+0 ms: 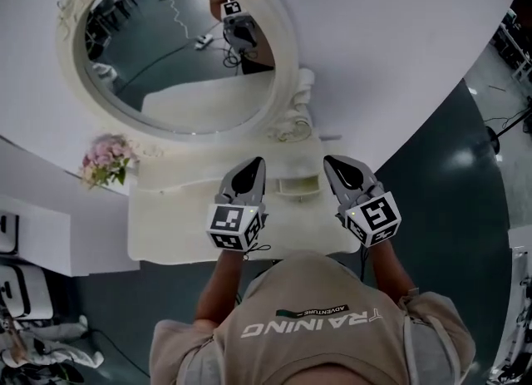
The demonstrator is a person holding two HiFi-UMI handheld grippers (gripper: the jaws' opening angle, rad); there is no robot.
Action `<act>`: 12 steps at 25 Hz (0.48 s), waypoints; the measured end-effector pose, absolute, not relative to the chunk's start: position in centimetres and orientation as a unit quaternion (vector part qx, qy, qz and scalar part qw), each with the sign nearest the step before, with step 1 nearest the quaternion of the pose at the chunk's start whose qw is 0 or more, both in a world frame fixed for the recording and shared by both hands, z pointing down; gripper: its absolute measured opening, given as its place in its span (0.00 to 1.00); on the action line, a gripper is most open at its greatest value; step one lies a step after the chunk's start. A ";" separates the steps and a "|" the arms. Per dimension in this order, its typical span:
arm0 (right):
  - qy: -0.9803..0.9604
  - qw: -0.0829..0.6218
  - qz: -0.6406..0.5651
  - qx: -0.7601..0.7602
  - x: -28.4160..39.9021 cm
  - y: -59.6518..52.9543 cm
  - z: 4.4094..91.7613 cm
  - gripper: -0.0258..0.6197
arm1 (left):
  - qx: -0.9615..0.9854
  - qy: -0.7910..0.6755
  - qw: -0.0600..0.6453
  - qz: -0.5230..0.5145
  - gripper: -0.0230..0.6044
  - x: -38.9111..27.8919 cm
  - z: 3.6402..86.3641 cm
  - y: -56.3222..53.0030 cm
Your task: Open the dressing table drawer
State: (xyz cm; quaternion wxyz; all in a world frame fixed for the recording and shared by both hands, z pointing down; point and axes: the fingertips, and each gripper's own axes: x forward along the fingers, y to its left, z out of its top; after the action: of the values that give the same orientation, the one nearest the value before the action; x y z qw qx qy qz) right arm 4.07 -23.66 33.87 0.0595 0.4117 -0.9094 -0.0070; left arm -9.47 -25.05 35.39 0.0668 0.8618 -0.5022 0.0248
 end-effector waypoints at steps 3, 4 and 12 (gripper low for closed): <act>-0.909 0.049 -0.016 0.414 4.2 -23.6 32.7 0.04 | 0.861 -0.505 0.053 0.011 0.07 -9.4 34.1 -25.1; -0.909 0.046 -0.018 0.413 4.2 -23.6 32.4 0.04 | 0.860 -0.507 0.048 0.008 0.07 -9.4 33.8 -25.2; -0.908 0.039 -0.039 0.415 4.4 -24.0 31.2 0.04 | 0.848 -0.530 0.022 0.004 0.07 -10.1 32.6 -25.4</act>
State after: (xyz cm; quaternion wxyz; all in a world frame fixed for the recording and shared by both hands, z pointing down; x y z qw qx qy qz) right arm 4.42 -23.97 31.16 0.0388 0.4145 -0.9084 -0.0386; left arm -10.11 -25.36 32.60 0.0220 0.8477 -0.5299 0.0043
